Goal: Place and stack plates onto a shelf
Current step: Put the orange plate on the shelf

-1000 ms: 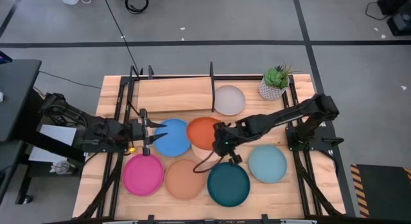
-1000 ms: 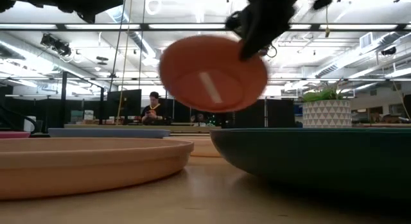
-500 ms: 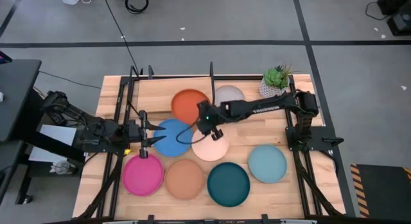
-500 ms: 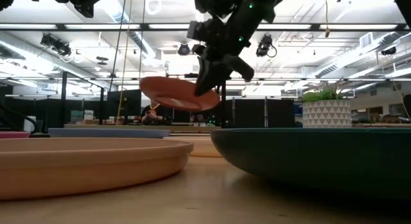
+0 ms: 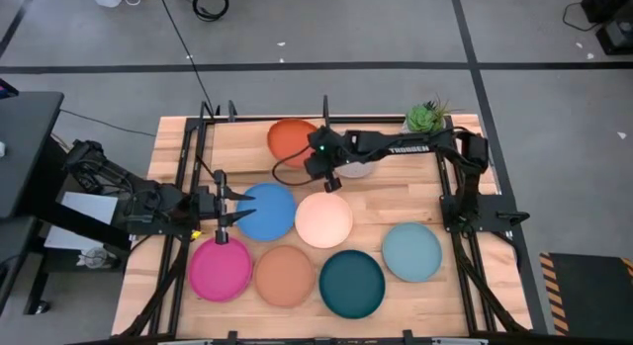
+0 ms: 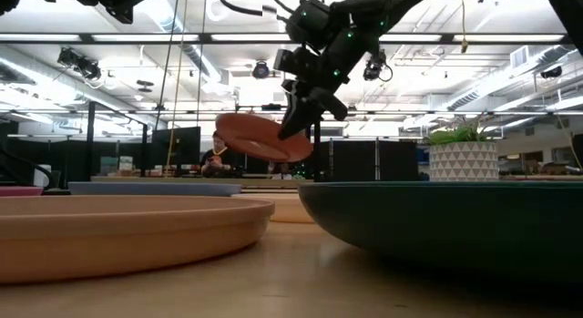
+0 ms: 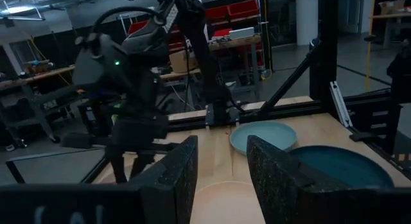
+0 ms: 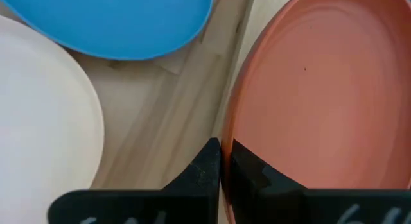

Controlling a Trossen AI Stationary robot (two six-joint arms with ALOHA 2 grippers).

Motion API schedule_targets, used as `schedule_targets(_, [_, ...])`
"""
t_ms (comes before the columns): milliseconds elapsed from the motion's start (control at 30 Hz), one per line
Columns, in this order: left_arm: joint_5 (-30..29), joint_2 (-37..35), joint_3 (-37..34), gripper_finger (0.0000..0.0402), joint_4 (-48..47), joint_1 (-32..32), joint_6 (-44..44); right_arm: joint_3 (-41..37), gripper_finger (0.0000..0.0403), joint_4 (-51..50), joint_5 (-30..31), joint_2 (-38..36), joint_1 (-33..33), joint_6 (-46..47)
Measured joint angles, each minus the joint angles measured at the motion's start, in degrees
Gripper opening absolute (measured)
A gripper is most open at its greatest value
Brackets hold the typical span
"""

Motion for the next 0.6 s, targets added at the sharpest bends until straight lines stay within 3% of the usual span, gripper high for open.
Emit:
schedule_targets(333, [0.0,0.0,0.0,0.0142,0.1,0.0,0.0,-0.2,0.0028,0.5,-1.9,2.5,-2.0,-1.5])
schedule_targets(600, [0.0,0.0,0.0,0.0142,0.4,0.0,0.0,-0.2,0.008,0.7,1.4,2.9,-1.2,-0.4])
